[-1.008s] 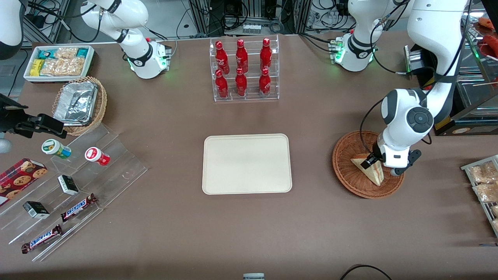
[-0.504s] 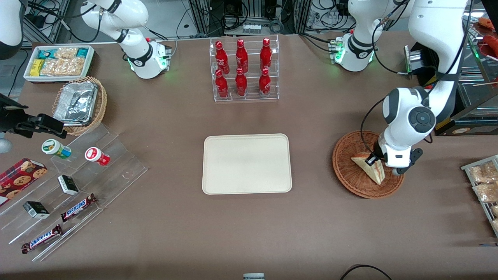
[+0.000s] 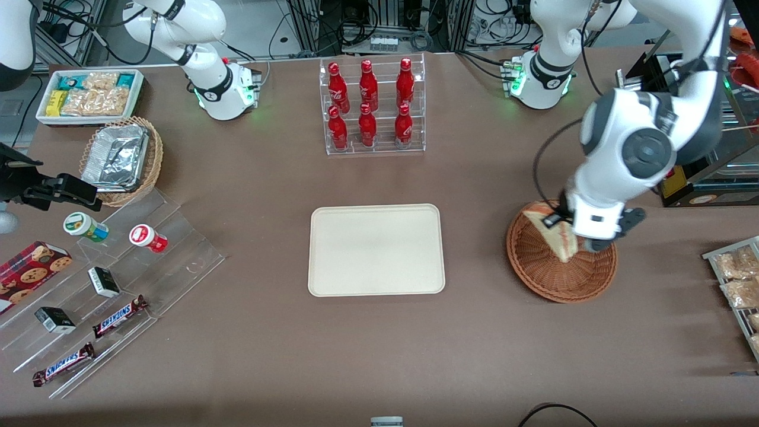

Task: Place sandwich from basket to tray
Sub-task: 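Lift the sandwich and carry it with the left gripper over the cream tray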

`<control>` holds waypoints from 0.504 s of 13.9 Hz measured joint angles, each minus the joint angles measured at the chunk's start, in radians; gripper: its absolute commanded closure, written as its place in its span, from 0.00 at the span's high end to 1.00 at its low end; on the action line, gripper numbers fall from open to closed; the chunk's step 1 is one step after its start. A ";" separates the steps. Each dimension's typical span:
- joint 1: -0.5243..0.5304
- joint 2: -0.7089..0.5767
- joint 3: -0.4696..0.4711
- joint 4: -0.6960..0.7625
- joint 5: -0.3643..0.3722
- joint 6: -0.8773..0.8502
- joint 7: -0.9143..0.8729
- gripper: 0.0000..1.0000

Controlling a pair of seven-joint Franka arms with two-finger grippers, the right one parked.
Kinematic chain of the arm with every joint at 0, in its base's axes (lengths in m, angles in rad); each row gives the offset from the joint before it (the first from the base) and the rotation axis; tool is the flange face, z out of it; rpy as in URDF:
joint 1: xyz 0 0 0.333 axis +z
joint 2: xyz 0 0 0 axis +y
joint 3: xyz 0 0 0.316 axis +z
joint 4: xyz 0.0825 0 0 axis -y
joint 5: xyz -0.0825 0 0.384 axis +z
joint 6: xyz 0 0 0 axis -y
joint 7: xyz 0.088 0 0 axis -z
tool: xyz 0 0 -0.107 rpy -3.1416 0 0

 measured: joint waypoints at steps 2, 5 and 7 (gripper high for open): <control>-0.102 0.026 -0.014 0.063 -0.001 -0.009 -0.039 0.00; -0.262 0.113 -0.018 0.158 -0.001 -0.009 -0.091 0.00; -0.336 0.196 -0.019 0.227 0.000 -0.004 -0.109 0.00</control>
